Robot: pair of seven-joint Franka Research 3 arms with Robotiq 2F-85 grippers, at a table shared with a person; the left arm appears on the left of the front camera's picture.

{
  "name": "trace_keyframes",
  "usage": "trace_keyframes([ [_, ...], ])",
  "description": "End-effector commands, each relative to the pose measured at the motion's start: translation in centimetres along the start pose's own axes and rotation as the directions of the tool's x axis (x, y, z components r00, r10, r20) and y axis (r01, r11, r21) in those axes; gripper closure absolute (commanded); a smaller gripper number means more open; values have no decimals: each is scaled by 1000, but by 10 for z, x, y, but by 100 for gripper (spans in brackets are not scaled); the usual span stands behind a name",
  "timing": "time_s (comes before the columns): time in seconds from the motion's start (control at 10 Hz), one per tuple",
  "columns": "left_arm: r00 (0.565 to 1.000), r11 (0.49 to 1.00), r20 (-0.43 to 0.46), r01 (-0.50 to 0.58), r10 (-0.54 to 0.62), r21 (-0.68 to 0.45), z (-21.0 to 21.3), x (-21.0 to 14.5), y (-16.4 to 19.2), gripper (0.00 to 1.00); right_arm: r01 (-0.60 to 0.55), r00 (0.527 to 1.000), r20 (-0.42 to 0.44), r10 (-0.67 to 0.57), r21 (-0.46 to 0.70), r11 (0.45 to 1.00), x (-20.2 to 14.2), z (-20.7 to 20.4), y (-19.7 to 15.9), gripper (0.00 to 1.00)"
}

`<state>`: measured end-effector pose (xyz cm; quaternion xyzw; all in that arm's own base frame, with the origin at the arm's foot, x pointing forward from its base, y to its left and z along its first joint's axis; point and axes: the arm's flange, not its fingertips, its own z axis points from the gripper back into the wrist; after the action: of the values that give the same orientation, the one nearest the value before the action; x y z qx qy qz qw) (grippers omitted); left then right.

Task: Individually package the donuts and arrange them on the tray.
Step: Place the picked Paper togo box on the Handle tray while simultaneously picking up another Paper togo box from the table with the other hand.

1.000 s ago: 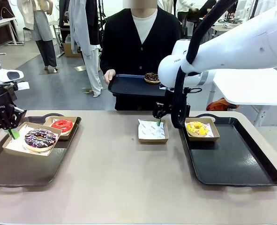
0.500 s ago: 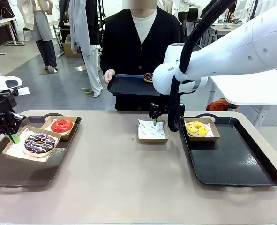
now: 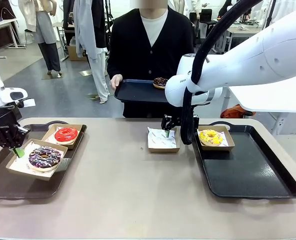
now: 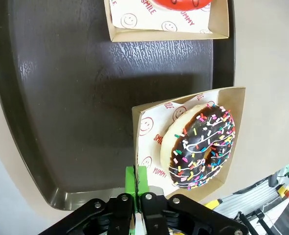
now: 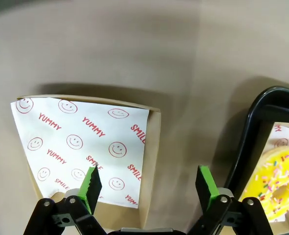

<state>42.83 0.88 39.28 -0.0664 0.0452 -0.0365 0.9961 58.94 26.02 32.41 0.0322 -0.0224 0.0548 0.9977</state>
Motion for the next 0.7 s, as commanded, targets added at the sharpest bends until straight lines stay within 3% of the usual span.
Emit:
trace_keyframes([
  [0.0, 1000, 1000, 21, 10, -10, -10, -8, 2, 0, 99, 47, 998, 44, -46, -16, 999, 6, -7, 4, 0],
  [0.6, 1000, 1000, -6, 13, -13, -17, -23, 12, 2, 99, 57, 997, 54, -58, 8, 998, 4, -10, 6, 0],
])
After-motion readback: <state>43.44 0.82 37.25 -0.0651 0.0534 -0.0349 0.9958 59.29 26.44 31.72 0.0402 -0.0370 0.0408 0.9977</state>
